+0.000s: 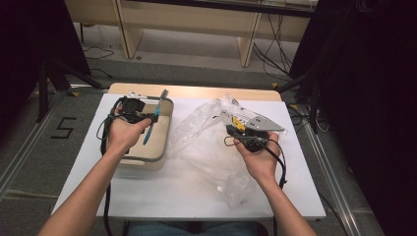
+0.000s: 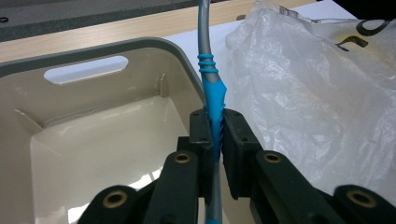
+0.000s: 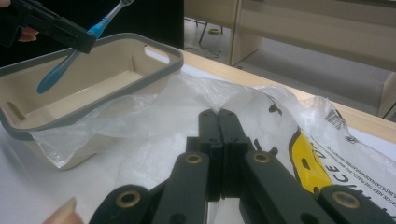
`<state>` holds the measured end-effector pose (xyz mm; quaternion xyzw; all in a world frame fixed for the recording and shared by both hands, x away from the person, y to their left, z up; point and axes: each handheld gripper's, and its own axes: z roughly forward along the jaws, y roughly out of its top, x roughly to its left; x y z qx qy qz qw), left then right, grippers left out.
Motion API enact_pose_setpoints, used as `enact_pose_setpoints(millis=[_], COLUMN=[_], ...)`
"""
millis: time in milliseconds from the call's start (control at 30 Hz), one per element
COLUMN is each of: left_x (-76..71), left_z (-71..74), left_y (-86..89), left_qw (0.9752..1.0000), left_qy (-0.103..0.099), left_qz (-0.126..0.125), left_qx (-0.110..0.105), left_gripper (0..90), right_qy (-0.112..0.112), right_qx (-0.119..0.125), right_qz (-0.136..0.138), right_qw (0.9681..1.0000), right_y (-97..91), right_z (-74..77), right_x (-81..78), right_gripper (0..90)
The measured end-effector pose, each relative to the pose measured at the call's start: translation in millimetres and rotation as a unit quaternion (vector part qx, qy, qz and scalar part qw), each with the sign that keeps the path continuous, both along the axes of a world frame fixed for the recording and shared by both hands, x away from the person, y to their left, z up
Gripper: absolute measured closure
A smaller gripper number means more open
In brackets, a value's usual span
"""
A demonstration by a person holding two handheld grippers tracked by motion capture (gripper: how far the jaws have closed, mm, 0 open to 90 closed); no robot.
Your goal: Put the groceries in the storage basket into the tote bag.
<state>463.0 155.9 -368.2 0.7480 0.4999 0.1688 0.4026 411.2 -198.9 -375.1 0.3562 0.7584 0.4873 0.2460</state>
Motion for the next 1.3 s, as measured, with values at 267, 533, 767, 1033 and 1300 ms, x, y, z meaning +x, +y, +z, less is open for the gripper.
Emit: enact_pose_setpoints(millis=[267, 533, 767, 1033, 1300], left_x=[-6.8, -17.0, -23.3, -28.9, -34.2], left_z=[5.2, 13.3, 15.0, 14.9, 14.5], left_y=[-5.1, -12.8, -20.3, -26.5, -31.6], left_qw=[0.9999, 0.9995, 0.9991, 0.9986, 0.9979], left_qy=[-0.011, -0.02, -0.025, -0.03, -0.034], left_qz=[-0.01, -0.021, -0.032, -0.044, -0.054], left_qx=[0.0, -0.008, -0.01, -0.007, -0.006], left_gripper=[82.4, 82.4, 82.4, 82.4, 82.4], right_qy=[0.001, 0.0, 0.0, 0.001, 0.0], right_qx=[0.0, -0.001, -0.001, -0.001, -0.001], right_qz=[0.0, 0.0, 0.0, 0.001, 0.001], right_qw=[1.0, 1.0, 1.0, 1.0, 1.0], right_y=[-0.1, 0.2, 0.2, 0.3, 0.2], right_z=[0.1, 0.1, 0.1, -0.1, 0.0], right_x=[0.0, -0.2, -0.3, -0.1, -0.1], right_gripper=[90.0, 90.0, 90.0, 90.0, 90.0])
